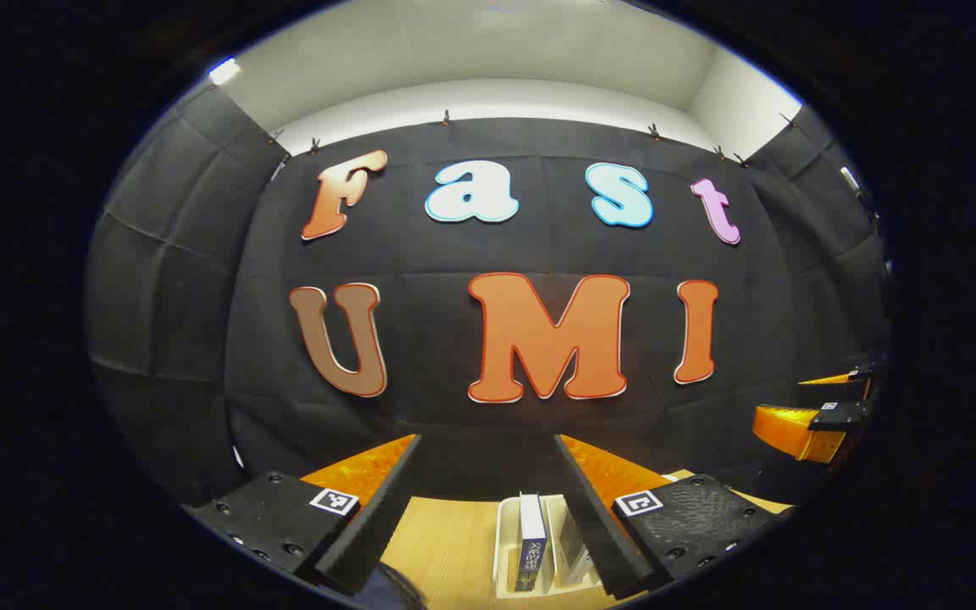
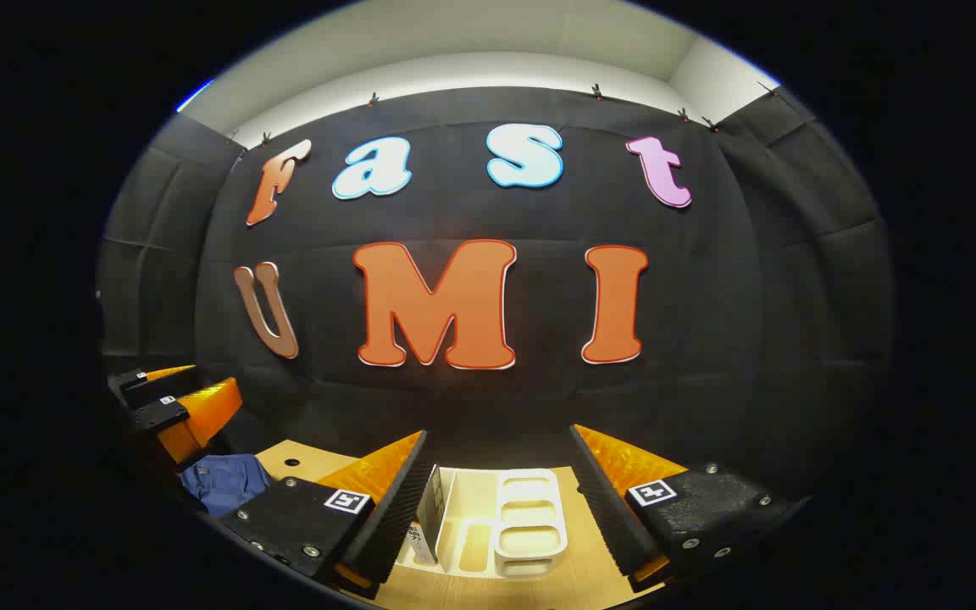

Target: Open the schoolbag, grab two books from the bookshelf and put them into the schoolbag.

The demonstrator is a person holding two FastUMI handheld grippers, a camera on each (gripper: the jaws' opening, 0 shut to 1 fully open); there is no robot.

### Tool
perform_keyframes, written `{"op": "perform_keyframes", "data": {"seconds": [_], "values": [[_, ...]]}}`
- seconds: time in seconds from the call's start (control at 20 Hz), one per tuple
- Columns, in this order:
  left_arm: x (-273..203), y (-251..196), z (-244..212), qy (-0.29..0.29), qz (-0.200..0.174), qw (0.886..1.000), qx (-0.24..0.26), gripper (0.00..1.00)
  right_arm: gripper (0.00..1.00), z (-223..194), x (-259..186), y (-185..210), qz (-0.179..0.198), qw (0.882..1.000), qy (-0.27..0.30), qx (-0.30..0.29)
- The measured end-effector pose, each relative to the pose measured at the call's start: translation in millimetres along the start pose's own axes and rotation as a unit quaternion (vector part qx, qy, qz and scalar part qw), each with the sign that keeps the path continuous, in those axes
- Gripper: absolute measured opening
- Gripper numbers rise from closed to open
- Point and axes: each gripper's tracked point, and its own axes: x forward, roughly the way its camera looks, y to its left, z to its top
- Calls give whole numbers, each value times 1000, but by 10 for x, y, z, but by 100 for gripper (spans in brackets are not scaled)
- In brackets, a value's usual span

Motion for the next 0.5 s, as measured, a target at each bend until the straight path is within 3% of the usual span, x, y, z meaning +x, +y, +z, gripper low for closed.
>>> {"op": "perform_keyframes", "data": {"seconds": [0.3,0.5], "values": [[223,162,-135,10,-31,999,-12,93,95,-29,23,153,-33,999,0,-10],[236,231,-216,20,-28,999,-23,93,95,20,-1,229,-29,1000,-4,-12]]}}
